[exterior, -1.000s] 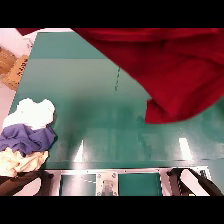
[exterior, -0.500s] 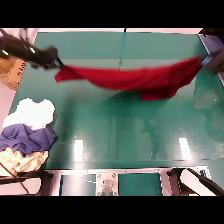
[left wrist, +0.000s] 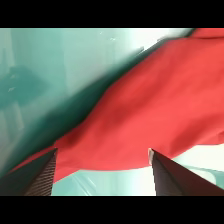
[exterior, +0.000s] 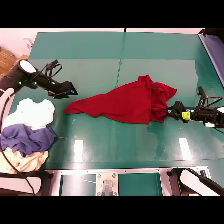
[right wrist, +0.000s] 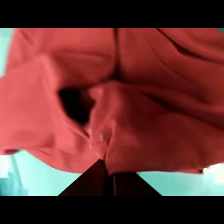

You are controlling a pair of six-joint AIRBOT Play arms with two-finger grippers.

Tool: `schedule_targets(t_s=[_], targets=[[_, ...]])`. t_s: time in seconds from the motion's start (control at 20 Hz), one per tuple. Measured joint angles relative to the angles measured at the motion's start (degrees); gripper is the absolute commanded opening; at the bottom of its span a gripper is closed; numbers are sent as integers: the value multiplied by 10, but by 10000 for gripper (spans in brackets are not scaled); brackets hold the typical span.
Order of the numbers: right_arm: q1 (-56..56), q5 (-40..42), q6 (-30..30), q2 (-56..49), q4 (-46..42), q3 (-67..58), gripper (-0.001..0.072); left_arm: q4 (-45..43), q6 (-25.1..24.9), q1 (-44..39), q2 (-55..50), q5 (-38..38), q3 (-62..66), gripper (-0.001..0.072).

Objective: Fold the shirts.

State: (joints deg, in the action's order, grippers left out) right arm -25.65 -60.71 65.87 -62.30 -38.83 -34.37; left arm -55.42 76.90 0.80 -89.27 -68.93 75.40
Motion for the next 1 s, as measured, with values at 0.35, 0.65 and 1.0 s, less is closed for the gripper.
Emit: schedule_targets(t_s=[0.35,0.65,1.0], targets=[[-1,53,15,-4,-40,17,15,30,-38,-170,-5,18,50,646],[-2,75,26,-4,-84,19,15,-17,-37,-389,-55,245,64,496],[-2,85,29,-4,-93,19,15,-85,-2,-509,-180,296,200,508]])
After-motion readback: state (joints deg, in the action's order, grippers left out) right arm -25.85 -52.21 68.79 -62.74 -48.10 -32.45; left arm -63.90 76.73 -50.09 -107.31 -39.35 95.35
